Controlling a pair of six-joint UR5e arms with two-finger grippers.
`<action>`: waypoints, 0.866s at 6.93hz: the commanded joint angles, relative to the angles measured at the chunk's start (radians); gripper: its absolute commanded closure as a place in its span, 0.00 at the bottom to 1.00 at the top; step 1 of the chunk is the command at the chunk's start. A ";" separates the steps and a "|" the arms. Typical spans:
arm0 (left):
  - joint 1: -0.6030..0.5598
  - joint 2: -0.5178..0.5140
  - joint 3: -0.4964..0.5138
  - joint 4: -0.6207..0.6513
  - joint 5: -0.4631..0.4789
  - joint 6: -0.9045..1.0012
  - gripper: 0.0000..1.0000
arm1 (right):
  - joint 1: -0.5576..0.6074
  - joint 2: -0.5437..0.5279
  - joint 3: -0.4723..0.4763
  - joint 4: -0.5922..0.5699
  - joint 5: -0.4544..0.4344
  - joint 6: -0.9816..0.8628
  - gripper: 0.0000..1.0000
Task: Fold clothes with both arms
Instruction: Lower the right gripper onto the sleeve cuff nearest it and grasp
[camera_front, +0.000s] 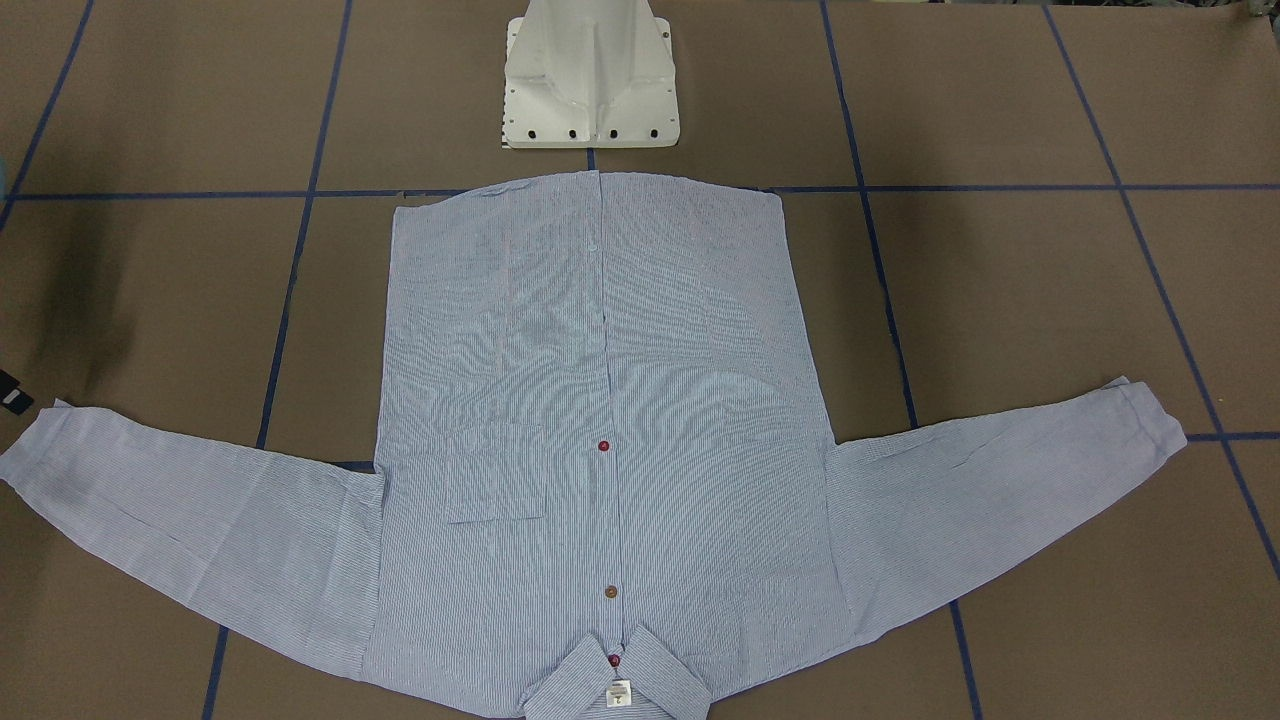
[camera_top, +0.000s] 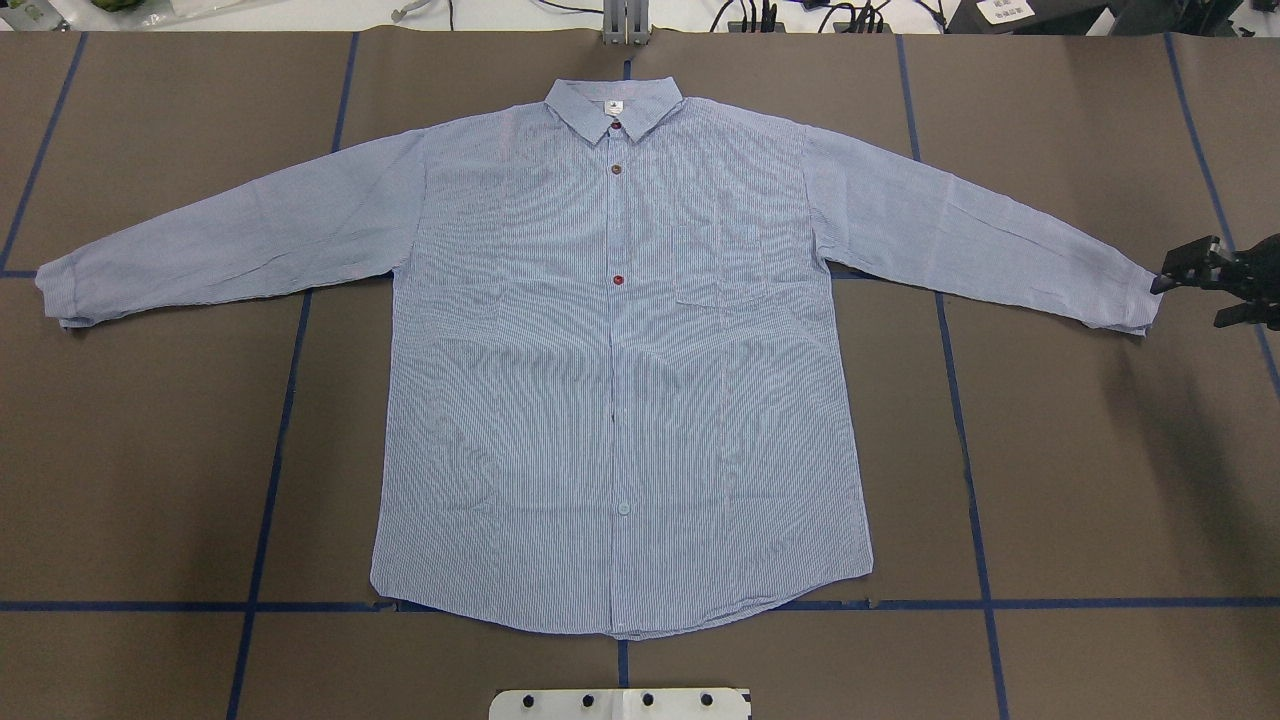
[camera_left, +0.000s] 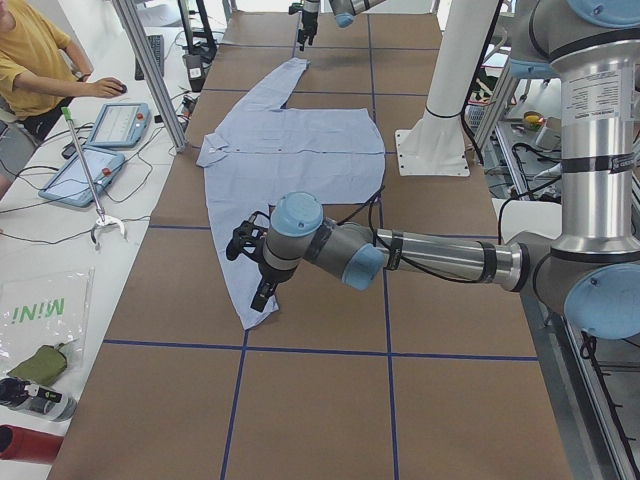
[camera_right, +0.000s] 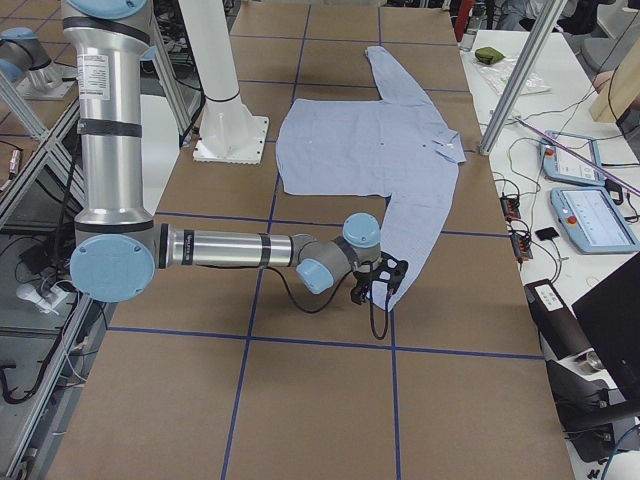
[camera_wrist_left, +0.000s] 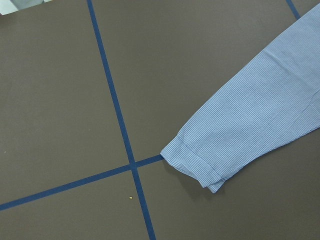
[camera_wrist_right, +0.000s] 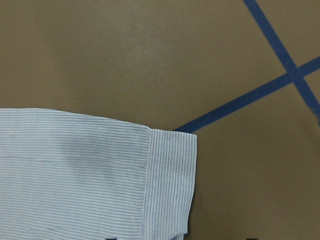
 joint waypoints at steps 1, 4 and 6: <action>0.001 0.000 -0.014 0.001 -0.002 -0.036 0.00 | -0.029 0.043 -0.029 -0.001 -0.019 0.050 0.15; 0.003 0.001 -0.018 0.001 -0.007 -0.038 0.00 | -0.052 0.038 -0.084 0.002 -0.028 0.053 0.17; 0.004 0.001 -0.018 0.001 -0.009 -0.038 0.00 | -0.052 0.037 -0.090 0.002 -0.022 0.055 0.69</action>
